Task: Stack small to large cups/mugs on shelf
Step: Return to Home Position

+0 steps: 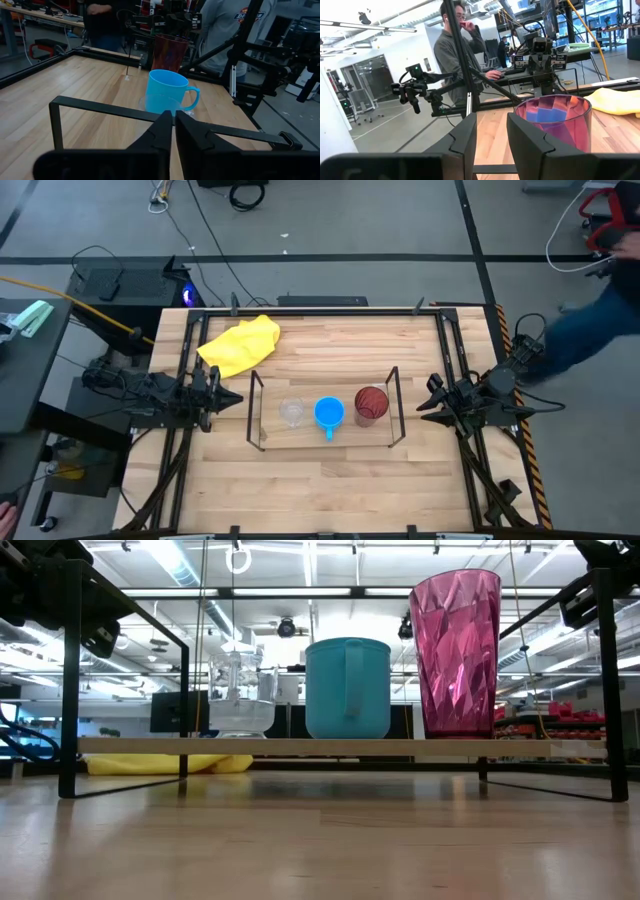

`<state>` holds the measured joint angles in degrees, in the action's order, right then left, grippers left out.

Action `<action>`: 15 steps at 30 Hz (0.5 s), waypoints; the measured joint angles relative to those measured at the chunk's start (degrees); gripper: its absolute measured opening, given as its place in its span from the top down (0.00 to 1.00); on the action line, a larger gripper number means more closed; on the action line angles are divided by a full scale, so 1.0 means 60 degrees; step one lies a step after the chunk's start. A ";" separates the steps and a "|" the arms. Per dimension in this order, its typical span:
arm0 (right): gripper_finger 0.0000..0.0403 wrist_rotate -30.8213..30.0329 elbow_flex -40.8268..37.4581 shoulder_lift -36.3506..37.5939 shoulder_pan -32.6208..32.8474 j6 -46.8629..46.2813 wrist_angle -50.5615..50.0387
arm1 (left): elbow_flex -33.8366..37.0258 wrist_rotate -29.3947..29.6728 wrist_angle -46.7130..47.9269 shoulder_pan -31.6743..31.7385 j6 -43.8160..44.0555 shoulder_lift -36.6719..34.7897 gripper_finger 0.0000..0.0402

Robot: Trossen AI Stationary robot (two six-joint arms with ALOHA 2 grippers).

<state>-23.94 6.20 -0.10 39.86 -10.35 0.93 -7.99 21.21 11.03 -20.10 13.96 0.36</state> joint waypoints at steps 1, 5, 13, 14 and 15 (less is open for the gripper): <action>0.71 0.0000 0.0000 0.0000 0.0002 0.0000 0.0000 | 0.0000 0.0000 -0.0001 0.0000 0.0000 0.0000 0.92; 0.71 0.0003 0.0000 0.0000 -0.0001 0.0000 0.0000 | 0.0000 -0.0001 0.0000 0.0000 0.0000 0.0000 0.91; 0.71 0.0004 0.0000 0.0000 0.0002 0.0000 0.0000 | 0.0000 -0.0004 0.0000 0.0000 0.0000 0.0000 0.93; 0.71 0.0002 0.0000 0.0000 0.0001 0.0000 0.0000 | 0.0000 0.0000 -0.0001 0.0000 0.0000 0.0000 0.93; 0.71 0.0004 0.0000 0.0000 0.0002 0.0000 0.0000 | 0.0000 0.0000 -0.0004 0.0000 0.0000 0.0000 0.94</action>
<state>-23.92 6.20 -0.10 39.88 -10.35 0.93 -7.99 21.21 11.00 -20.10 13.96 0.36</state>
